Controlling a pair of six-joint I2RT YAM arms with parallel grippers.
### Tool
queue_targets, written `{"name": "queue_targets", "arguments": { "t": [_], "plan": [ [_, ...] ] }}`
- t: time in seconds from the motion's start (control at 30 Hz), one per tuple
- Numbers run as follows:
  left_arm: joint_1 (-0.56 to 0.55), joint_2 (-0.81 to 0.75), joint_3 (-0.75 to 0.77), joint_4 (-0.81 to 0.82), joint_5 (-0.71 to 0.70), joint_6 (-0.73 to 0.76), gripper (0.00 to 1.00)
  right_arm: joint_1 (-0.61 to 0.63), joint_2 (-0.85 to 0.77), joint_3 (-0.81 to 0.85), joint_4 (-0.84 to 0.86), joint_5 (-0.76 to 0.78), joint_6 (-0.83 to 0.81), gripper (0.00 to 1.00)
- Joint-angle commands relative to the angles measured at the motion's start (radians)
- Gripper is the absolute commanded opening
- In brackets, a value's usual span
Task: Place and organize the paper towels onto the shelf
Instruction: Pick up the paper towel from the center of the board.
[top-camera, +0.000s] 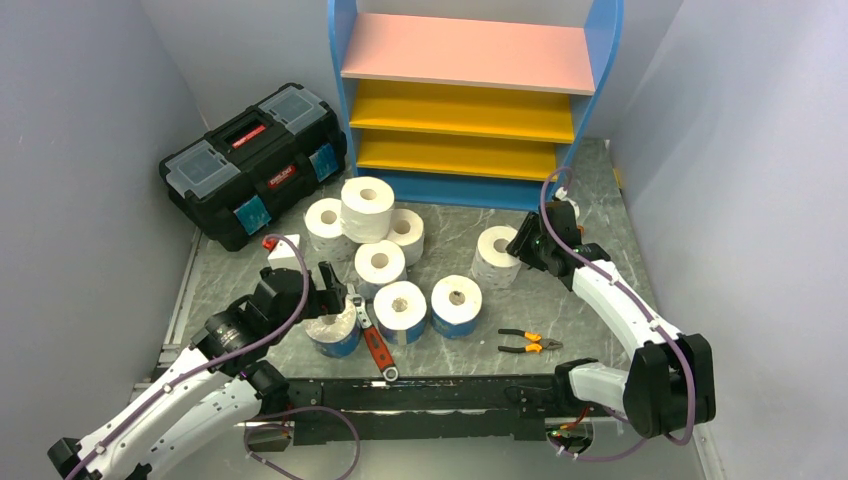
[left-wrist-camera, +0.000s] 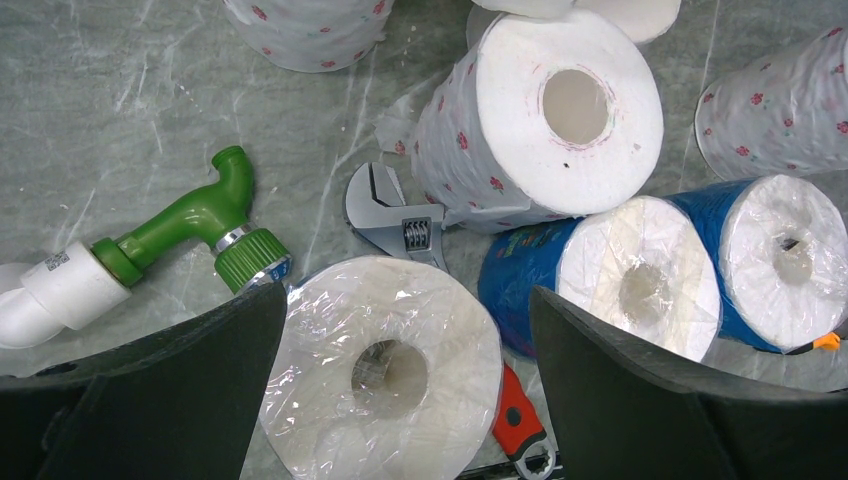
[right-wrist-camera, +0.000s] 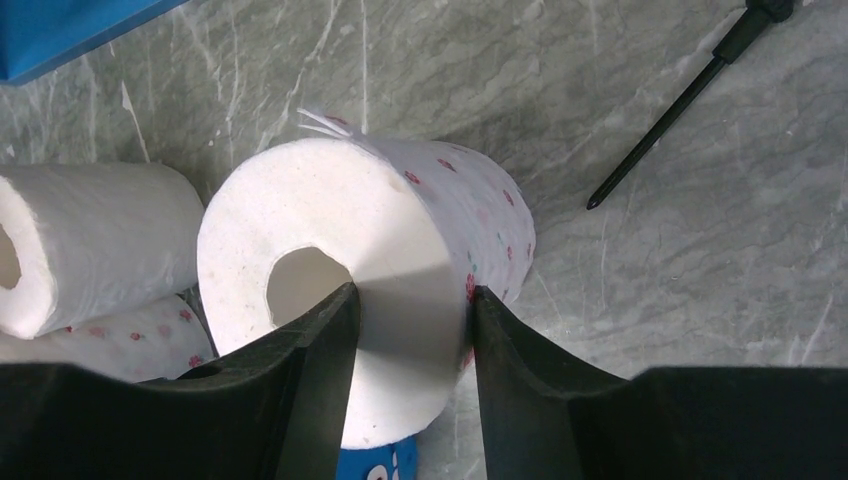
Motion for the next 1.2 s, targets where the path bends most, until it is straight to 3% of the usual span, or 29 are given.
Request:
{"name": "queue_targets", "arguments": {
  "t": [0.0,0.47,1.17],
  "plan": [
    [-0.003,0.002,0.003,0.033,0.01,-0.012,0.98,0.005,-0.023,-0.004,-0.004,0.022,-0.026,0.43],
    [-0.003,0.003,0.006,0.03,0.01,-0.019,0.97,0.009,-0.051,0.015,-0.034,0.03,-0.04,0.37],
    [-0.002,0.003,0.029,0.013,0.007,-0.016,0.97,0.027,-0.121,0.071,-0.102,0.021,-0.064,0.36]
  ]
}}
